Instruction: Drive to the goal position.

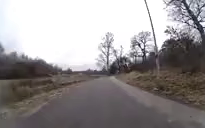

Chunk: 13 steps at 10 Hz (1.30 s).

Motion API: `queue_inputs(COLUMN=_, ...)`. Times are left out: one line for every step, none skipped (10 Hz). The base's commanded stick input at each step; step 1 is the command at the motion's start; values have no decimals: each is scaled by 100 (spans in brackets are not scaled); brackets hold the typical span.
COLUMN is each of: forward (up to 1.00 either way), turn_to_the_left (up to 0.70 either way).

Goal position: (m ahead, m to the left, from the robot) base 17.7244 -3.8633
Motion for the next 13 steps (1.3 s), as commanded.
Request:
queue_inputs(forward=100, turn_to_the_left=0)
queue_inputs(forward=100, turn_to_the_left=0)
queue_inputs(forward=100, turn_to_the_left=0)
queue_inputs(forward=100, turn_to_the_left=0)
queue_inputs(forward=100, turn_to_the_left=0)
queue_inputs(forward=100, turn_to_the_left=0)
queue_inputs(forward=100, turn_to_the_left=0)
queue_inputs(forward=100, turn_to_the_left=0)
queue_inputs(forward=100, turn_to_the_left=0)
queue_inputs(forward=100, turn_to_the_left=0)
queue_inputs(forward=100, turn_to_the_left=0)
queue_inputs(forward=100, turn_to_the_left=0)
queue_inputs(forward=100, turn_to_the_left=0)
